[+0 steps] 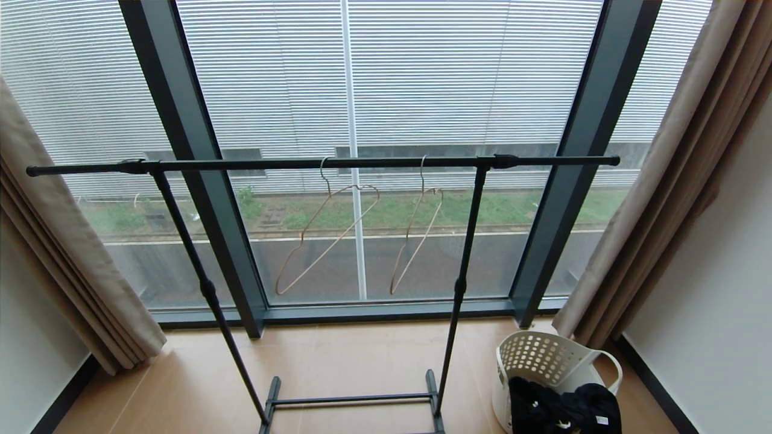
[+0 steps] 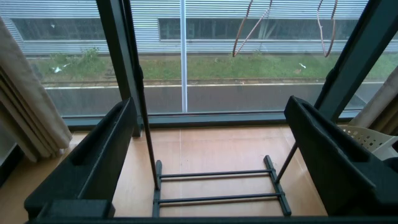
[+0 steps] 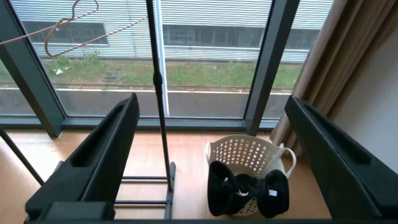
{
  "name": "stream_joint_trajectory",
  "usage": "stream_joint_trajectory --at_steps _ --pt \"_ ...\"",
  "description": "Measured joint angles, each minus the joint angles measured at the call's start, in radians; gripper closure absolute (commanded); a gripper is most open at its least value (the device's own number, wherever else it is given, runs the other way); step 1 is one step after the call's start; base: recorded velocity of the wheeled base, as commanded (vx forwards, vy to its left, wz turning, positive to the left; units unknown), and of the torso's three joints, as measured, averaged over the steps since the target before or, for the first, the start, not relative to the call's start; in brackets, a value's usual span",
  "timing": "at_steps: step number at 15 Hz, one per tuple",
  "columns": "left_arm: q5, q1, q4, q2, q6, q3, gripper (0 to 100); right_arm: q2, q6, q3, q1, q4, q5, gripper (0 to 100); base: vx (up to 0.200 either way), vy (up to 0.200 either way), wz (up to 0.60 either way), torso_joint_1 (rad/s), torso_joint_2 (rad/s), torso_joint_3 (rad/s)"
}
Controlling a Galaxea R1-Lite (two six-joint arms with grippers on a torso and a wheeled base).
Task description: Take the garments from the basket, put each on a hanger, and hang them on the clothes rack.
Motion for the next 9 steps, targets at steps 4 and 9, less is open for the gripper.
stream_joint_trajectory --at_steps 4,9 --pt "0.0 0.0 0.0 0.0 0.0 0.0 0 0.0 -0.004 0.0 0.0 -0.001 0.0 0 0.0 0.0 0.0 0.0 0.0 0.0" --pt "0.0 0.0 0.0 0.0 0.0 0.0 0 0.0 -0.02 0.0 0.0 0.0 0.006 0 0.0 0.0 0.0 0.0 0.0 0.0"
